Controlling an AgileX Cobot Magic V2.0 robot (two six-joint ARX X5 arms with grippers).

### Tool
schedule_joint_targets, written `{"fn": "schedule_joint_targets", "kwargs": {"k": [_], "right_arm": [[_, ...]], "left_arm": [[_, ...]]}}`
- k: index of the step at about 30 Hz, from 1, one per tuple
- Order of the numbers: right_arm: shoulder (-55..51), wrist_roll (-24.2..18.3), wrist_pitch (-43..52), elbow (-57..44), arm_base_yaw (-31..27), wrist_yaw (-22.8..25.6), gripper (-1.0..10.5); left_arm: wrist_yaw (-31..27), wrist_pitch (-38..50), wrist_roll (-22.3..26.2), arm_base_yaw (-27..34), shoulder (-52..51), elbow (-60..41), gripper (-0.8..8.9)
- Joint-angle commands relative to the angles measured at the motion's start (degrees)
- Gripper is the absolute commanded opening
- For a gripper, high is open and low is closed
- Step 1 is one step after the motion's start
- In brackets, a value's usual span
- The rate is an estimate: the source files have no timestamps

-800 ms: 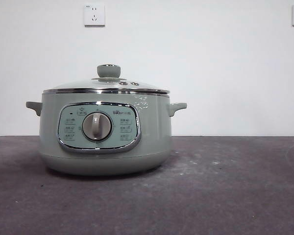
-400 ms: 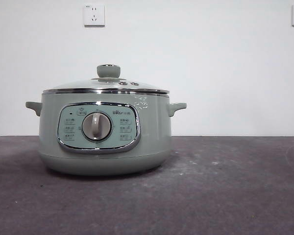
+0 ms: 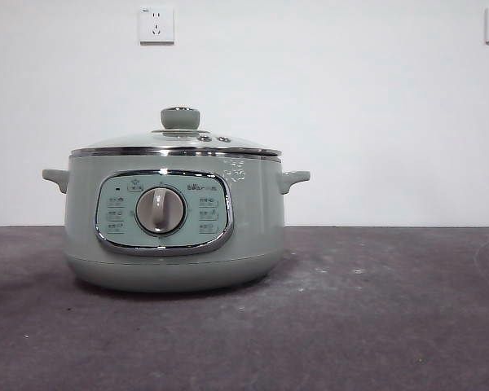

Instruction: Pick up the pumpkin,open the lid,put the pumpkin in the pot,close the lid

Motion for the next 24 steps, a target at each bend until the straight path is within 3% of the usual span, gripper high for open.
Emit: {"fn": "schedule_joint_targets", "kwargs": {"k": [1,11,24], "right_arm": [[-0.22,0.35,-0.61,-0.09,0.02,0.0,0.0],[-0.22,0.35,-0.61,-0.07,0.02,-0.02,0.0],[-0.22,0.35,-0.61,-0.09,0.02,0.0,0.0]], "left_arm": [[-1.36,1.16,-1.31,0.22,-3.89,-6.54,-0.04],[-4.39,1.09,-1.95,0.2,-12.61,-19.71,-0.04],[-5.25,-0.83,-3.61,0.2,-13.68,-24.22,-0.04]]}}
